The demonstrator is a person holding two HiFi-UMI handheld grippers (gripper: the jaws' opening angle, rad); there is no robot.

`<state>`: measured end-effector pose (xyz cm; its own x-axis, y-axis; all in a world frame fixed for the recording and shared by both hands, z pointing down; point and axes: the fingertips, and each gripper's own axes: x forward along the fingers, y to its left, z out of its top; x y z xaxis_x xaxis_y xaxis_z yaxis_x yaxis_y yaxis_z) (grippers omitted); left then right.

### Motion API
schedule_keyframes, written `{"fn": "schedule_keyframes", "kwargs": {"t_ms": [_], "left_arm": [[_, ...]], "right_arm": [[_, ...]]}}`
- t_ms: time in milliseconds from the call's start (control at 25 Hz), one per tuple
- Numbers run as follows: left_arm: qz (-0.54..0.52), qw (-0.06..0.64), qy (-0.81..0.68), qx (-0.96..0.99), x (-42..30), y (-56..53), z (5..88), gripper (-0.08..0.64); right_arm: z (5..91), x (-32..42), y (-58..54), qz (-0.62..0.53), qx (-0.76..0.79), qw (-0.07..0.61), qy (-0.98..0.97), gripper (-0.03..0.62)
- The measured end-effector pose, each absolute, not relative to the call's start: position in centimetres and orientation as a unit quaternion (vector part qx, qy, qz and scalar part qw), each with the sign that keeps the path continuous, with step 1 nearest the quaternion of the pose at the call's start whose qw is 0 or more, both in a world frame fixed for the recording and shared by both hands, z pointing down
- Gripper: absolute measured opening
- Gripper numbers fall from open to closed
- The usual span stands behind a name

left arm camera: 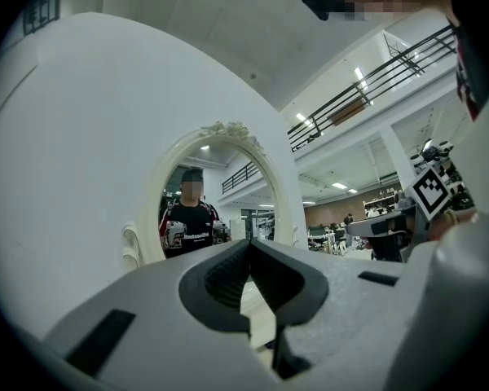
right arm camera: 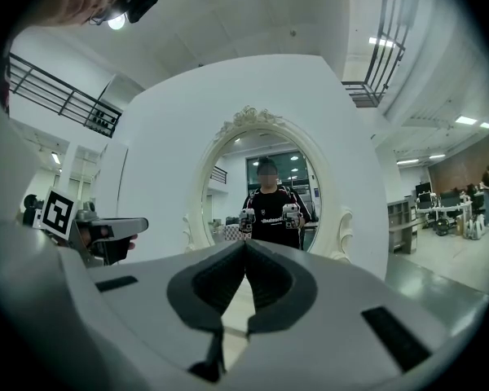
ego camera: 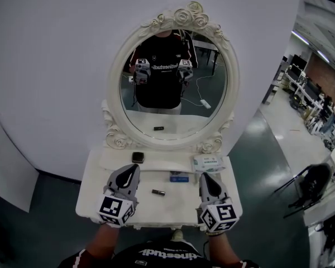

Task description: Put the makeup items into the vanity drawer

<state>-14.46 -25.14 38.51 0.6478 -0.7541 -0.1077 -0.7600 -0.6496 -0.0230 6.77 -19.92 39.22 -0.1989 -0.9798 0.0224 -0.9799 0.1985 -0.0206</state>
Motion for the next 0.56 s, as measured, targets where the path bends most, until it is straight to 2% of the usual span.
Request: {"fn": "schedule_keyframes", "kwargs": {"t_ms": [560], "left_arm": [[0.053, 0.016, 0.416, -0.908, -15.21, -24.93, 38.88, 0.006]], "right_arm": [[39.58, 6.14, -19.91, 0.019, 0.632, 0.005, -0.774, -0.008]]}}
